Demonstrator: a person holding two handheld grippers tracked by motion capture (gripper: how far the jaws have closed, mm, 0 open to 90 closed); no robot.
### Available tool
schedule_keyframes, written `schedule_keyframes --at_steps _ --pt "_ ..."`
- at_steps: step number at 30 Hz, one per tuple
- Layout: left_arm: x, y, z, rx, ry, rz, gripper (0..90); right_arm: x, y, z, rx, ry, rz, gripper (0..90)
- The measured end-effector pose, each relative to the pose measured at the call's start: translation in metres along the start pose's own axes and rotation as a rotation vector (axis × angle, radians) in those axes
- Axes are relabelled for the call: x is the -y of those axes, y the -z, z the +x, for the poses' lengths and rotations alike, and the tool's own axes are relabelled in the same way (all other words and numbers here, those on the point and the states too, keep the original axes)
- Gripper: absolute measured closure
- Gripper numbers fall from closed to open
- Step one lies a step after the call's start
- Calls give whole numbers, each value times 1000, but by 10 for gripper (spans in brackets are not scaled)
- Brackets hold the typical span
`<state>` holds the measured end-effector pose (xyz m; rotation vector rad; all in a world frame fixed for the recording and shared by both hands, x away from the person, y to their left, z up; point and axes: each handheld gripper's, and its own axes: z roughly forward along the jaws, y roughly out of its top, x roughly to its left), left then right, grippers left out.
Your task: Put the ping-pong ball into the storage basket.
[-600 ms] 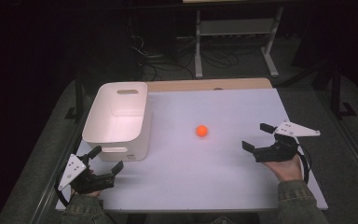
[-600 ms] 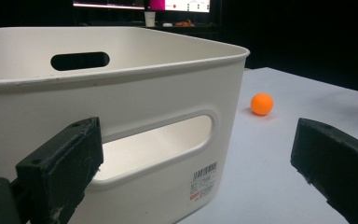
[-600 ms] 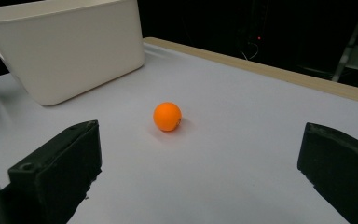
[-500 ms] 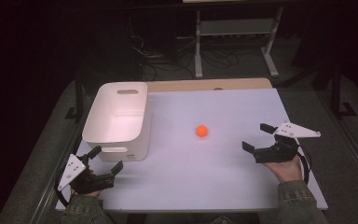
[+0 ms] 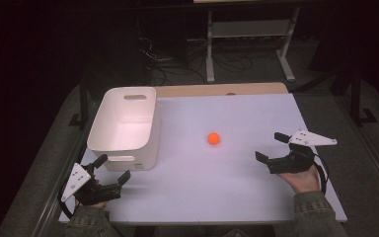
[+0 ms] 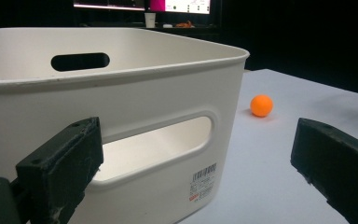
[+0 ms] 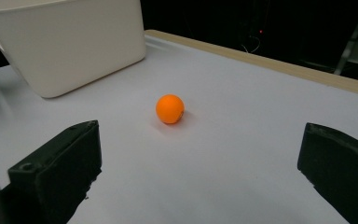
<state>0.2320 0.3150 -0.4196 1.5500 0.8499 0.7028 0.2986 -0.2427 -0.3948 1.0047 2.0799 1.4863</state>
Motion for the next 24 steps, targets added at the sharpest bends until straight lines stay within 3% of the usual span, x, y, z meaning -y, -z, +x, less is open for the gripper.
schedule_keyframes --at_steps 24 --pt "0 -1 -1 5 3 7 18 -23 -10 -1 -35 40 70 0"
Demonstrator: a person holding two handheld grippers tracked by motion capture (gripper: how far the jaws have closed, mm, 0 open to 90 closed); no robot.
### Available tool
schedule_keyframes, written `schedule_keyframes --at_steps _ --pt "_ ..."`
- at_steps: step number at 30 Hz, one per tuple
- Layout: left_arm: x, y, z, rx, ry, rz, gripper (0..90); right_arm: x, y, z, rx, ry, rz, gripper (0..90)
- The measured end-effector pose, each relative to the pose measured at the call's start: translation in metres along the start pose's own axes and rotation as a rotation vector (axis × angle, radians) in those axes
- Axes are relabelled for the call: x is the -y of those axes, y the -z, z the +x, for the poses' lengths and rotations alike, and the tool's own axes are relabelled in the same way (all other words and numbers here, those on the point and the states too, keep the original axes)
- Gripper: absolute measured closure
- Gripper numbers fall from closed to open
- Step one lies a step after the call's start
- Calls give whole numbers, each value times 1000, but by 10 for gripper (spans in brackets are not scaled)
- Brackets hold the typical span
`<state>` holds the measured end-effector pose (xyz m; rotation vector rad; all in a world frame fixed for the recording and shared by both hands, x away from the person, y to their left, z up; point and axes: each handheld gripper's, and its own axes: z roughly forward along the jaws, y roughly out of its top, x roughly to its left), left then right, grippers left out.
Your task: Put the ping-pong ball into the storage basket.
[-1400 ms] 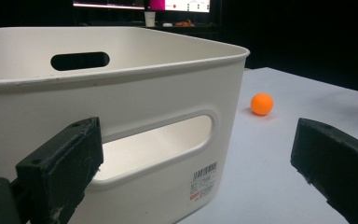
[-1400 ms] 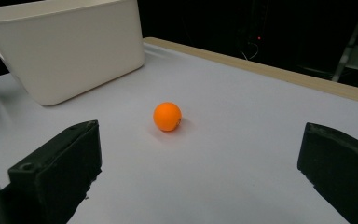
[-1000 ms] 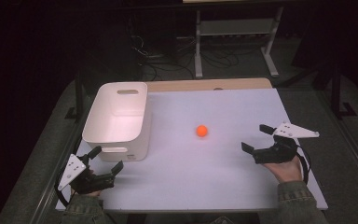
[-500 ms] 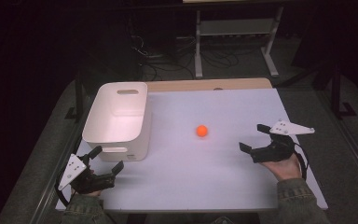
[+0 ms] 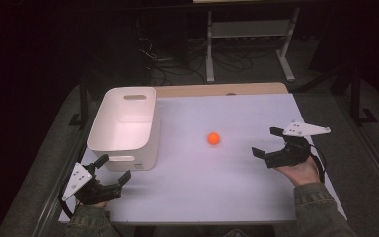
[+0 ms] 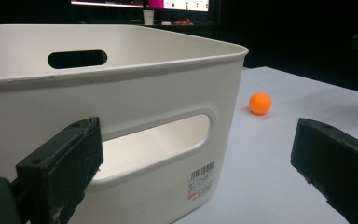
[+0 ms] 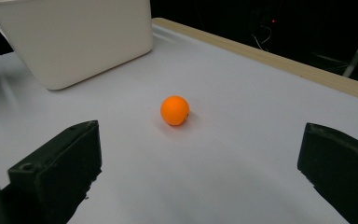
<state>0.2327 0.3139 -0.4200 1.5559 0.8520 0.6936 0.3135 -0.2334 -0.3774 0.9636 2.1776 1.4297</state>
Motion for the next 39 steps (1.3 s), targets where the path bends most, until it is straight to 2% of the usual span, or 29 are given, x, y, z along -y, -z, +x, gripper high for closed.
schedule_keyframes --at_steps 7,12,39 --pt "0 1 0 -3 1 -1 18 -6 -6 -3 -19 -8 19 0" --pt "-1 1 0 -3 1 -2 18 -12 -10 -4 -22 6 41 0" --pt "-1 1 0 0 -1 -7 18 -31 -21 -8 -33 42 89 0"
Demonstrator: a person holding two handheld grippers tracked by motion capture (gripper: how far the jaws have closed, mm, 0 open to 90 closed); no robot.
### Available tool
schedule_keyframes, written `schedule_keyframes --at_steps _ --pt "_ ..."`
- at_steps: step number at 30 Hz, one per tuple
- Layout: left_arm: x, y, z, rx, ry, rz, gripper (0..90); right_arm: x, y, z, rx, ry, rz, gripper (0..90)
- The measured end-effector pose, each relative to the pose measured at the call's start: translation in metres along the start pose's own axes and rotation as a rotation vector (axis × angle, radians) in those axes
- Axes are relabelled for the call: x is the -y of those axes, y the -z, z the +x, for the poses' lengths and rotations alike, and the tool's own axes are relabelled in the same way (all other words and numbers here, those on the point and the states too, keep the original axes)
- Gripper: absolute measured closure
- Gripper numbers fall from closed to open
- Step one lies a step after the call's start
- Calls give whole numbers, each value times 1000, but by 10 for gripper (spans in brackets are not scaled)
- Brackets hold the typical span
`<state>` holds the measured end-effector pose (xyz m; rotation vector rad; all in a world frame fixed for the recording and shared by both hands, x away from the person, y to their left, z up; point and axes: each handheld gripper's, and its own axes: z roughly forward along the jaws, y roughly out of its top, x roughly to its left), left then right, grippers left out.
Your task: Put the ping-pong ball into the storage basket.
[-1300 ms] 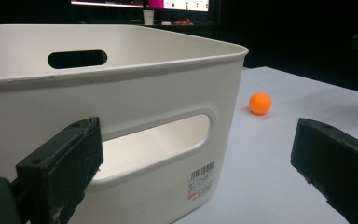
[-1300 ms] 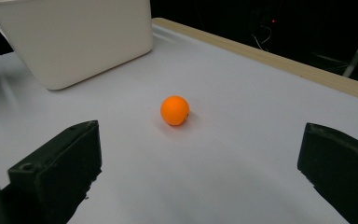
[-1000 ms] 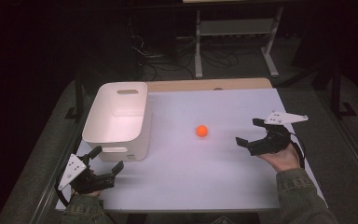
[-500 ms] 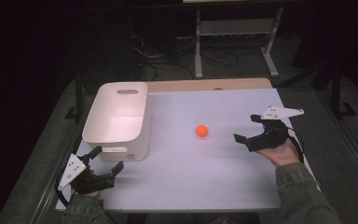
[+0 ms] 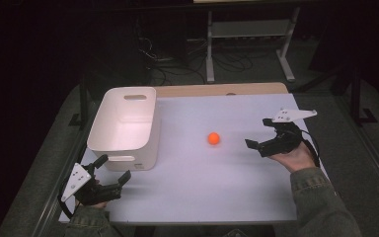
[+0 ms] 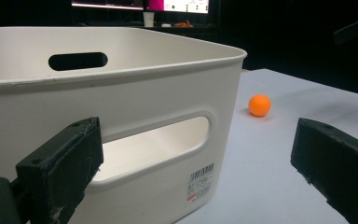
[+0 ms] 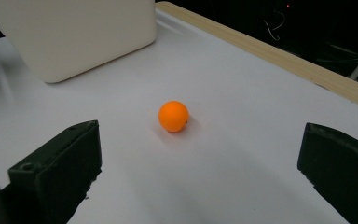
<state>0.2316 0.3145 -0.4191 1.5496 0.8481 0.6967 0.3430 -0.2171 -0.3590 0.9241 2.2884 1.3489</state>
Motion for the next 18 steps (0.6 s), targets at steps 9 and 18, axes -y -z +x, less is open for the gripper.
schedule_keyframes --at_steps 9,18 --pt "0 0 0 1 1 -1 17 -7 -5 -2 -9 12 13 0" --pt "0 0 0 2 0 0 18 -10 -12 -3 -15 19 38 0"
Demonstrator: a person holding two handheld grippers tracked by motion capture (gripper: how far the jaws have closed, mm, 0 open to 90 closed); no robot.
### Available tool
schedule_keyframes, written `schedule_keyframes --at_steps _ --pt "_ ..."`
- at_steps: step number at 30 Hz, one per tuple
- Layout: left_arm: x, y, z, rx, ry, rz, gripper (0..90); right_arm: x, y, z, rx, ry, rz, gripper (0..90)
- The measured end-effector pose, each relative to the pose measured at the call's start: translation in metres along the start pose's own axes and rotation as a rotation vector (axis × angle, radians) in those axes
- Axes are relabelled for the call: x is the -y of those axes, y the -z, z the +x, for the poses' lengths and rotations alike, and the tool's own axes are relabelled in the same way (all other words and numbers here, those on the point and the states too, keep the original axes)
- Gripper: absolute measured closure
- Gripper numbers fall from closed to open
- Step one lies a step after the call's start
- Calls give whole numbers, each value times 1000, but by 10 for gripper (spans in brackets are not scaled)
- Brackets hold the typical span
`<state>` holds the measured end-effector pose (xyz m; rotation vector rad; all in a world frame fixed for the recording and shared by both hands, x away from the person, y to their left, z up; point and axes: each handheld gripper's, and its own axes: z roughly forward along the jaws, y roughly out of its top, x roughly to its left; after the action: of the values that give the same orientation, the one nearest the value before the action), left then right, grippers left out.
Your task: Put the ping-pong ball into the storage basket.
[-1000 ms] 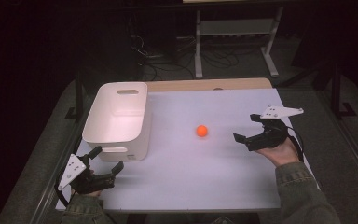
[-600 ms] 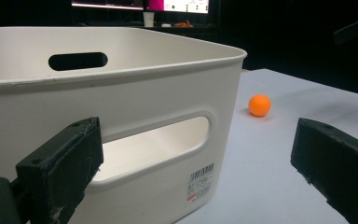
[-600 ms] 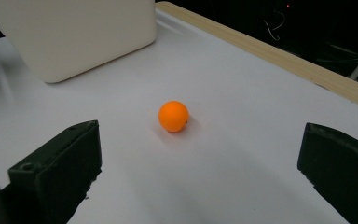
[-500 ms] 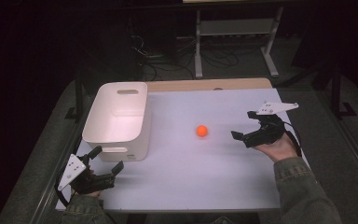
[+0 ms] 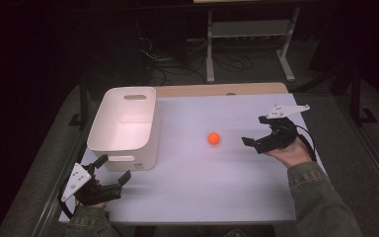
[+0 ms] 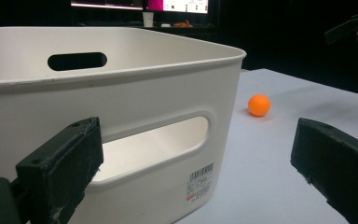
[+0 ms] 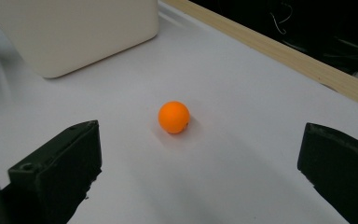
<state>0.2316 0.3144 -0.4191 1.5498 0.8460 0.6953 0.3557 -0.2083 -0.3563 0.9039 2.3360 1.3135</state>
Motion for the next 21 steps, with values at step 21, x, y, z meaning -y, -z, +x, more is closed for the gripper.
schedule_keyframes --at_steps 21 --pt "0 0 0 2 1 1 17 -13 -11 -2 -16 23 37 0"
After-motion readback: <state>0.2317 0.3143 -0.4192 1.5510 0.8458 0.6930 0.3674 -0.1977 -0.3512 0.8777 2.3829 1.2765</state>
